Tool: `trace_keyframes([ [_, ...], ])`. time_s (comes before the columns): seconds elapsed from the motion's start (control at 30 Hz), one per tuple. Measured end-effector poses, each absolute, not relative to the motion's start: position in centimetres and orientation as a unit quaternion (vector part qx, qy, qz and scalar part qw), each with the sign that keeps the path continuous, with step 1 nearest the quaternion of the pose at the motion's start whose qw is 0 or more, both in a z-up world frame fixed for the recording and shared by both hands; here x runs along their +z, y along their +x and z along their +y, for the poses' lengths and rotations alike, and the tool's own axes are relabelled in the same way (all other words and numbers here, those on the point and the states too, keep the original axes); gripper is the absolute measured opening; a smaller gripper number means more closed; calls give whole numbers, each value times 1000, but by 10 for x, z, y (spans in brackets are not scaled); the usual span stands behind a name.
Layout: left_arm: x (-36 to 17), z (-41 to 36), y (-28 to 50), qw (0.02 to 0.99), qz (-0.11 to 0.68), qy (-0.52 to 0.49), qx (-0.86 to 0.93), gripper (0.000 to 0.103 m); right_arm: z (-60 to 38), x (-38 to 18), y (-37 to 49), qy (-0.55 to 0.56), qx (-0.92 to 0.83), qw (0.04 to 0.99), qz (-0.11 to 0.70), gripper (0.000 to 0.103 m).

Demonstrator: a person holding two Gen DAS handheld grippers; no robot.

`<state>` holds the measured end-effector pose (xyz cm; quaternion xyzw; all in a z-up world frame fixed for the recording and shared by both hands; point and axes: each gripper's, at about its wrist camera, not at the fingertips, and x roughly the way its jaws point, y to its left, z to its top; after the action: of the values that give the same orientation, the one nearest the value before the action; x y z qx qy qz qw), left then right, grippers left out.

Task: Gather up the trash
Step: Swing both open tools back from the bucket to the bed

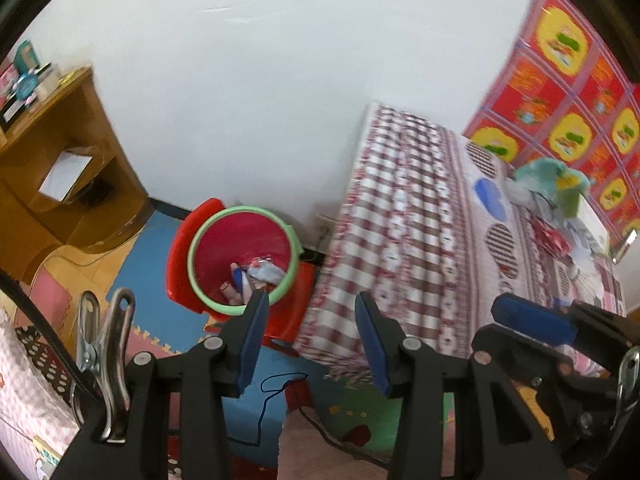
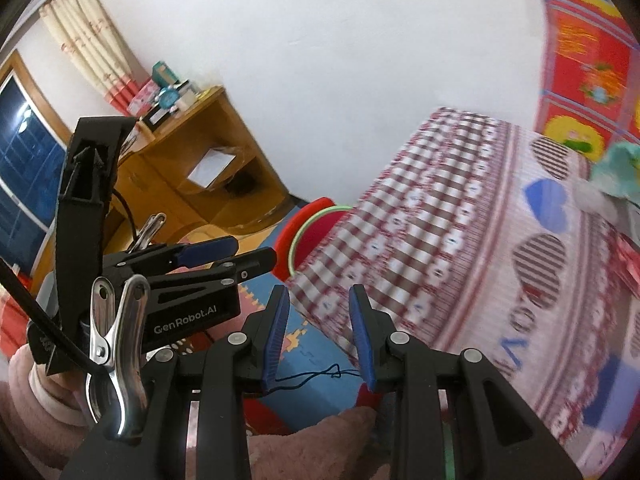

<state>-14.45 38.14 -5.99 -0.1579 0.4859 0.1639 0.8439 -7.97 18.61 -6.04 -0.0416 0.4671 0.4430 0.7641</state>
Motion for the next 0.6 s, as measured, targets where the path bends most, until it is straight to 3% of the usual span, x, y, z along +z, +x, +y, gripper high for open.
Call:
trace_keyframes([
  [0.6, -49, 248, -107, 861, 491, -109, 71, 47, 39, -58, -76, 10, 351, 812, 466, 32],
])
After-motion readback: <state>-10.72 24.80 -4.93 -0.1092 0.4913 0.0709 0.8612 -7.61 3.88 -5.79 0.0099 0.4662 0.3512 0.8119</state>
